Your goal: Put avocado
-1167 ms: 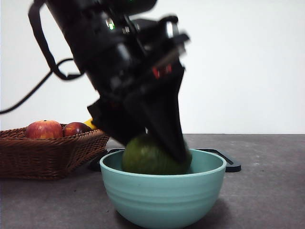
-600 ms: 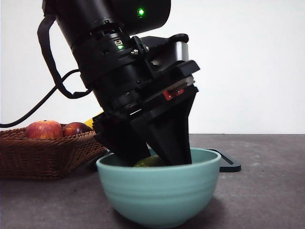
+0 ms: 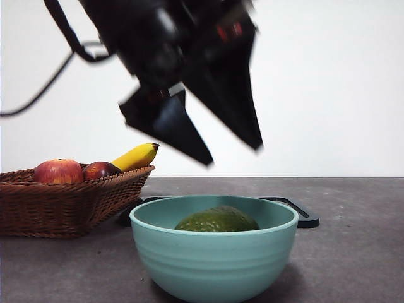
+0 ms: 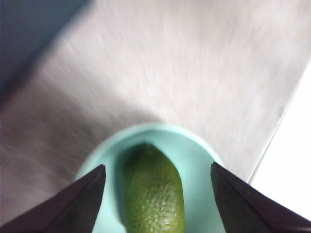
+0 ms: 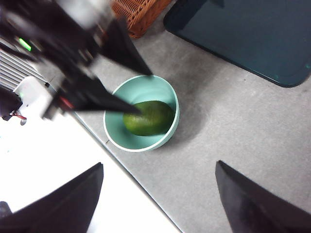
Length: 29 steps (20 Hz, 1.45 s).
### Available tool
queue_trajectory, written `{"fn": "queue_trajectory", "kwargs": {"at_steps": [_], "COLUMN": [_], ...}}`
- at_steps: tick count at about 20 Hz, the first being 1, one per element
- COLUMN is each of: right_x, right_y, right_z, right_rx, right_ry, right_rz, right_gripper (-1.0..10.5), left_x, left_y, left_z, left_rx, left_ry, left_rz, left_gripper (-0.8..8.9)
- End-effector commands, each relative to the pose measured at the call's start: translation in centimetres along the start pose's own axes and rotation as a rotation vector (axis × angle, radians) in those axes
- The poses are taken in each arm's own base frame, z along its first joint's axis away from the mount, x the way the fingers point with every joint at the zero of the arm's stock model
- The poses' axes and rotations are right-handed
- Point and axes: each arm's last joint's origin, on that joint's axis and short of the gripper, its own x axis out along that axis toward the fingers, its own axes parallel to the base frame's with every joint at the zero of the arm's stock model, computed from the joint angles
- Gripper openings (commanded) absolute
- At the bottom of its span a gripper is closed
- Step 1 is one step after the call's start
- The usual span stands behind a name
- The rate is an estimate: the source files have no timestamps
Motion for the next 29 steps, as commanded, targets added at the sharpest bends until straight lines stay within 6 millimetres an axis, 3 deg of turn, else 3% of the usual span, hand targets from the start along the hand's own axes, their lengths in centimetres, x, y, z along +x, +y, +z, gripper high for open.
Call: {"fn": "queue_trajectory", "kwargs": {"at_steps": [1,6,10,13,17,21,24,29], "right_x": [-0.2,-0.2,-0.1,0.5,1.7,3.4,5.2,8.8], "right_y": [0.2,0.2,0.1,-0.2,-1.0,-2.0,-2.5,-2.6], "right_z": [0.5,0.5,0.8,1.2,2.1,3.1,3.7,4.4], "right_rx": [-0.021,-0.022,-0.029,-0.019,-0.004,0.017,0.027,-0.001], "right_ry": [-0.015,-0.015,-0.032,-0.020,0.005,0.044,0.100,0.195], "right_rz": [0.002,0.002,0.002,0.002,0.003,0.007,0.022,0.048], "right_gripper": [3.7,3.7,3.7,3.7,3.7,3.7,3.7,3.7], "left_x": [-2.4,-8.8,-13.3,-15.5,-16.5,-16.8,-16.8,-16.8], "left_y": [0.1,2.5,4.1,4.4,3.8,2.6,2.1,2.1], "left_z": [1.1,0.9,-1.0,-2.6,-5.0,-6.5,-7.0,-7.1], "left_rx": [-0.018,-0.097,-0.163,-0.191,-0.190,-0.154,-0.144,-0.136], "left_ry": [-0.094,-0.257,-0.295,-0.293,-0.223,-0.134,-0.098,-0.089], "left_rz": [0.007,0.092,0.176,0.184,0.119,-0.110,-0.215,-0.220], "left_gripper": [3.49,3.47,3.43,3.43,3.43,3.42,3.41,3.42]}}
